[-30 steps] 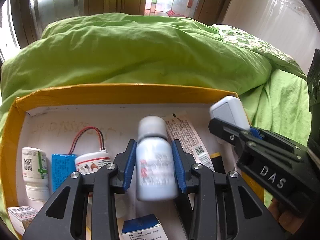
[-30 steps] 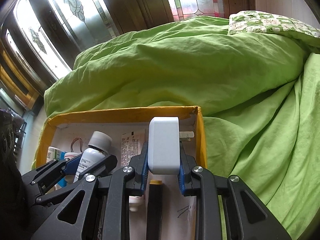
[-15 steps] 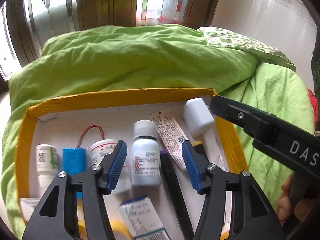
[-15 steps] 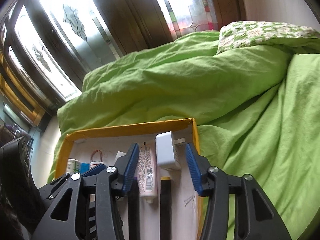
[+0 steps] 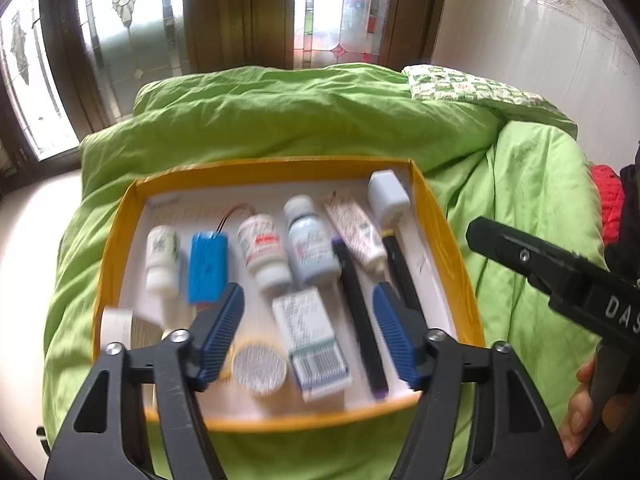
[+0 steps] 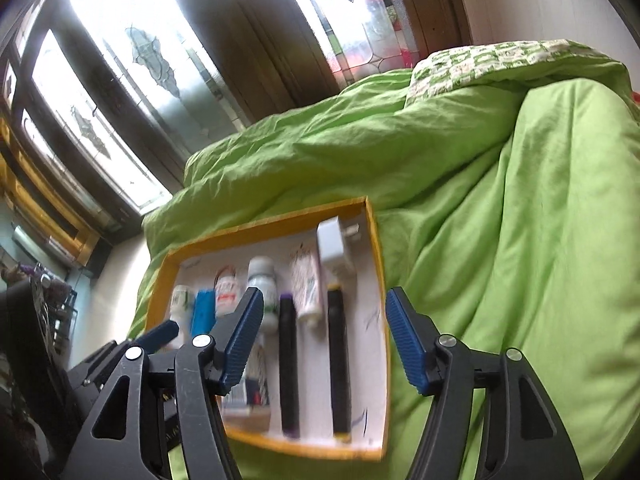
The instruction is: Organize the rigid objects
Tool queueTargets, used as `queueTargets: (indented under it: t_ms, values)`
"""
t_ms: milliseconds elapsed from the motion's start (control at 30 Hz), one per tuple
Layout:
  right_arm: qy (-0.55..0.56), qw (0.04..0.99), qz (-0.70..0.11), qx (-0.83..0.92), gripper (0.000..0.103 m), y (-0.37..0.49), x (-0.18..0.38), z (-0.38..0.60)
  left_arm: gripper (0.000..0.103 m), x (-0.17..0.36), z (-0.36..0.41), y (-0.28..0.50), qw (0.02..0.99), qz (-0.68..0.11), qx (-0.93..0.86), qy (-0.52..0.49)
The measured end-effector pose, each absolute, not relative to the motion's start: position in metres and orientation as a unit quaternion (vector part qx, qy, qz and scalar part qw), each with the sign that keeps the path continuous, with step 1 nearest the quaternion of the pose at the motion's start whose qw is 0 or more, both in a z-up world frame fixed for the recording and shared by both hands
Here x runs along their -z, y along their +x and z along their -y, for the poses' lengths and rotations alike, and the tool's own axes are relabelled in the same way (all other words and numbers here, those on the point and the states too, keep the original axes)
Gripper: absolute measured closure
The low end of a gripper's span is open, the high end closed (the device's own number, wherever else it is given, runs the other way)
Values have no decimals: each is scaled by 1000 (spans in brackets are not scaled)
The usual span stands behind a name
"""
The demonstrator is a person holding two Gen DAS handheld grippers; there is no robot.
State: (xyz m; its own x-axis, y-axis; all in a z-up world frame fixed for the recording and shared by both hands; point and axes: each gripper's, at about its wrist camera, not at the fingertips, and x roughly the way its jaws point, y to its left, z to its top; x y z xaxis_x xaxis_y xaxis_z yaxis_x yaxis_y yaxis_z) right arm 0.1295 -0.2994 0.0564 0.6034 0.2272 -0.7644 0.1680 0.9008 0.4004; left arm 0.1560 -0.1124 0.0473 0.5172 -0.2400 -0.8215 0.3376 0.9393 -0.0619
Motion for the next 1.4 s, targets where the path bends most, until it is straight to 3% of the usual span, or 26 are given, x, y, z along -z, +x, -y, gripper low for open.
queueTargets:
  t_ms: [400, 667, 933, 1400]
  values:
    - [187, 865, -462, -57, 14, 62, -50, 261, 29, -55, 71, 69, 883, -451, 113, 67]
    - [169, 867, -463, -74, 4, 22, -48, 241, 23, -67, 49, 29, 899, -423, 76, 87]
    - [160, 887, -429, -64, 2, -2, -69, 240, 21, -78, 33, 1, 908, -398, 31, 125]
    - [132, 892, -431, -23, 2, -36, -86, 228, 19, -88, 29, -8, 907, -412, 31, 86]
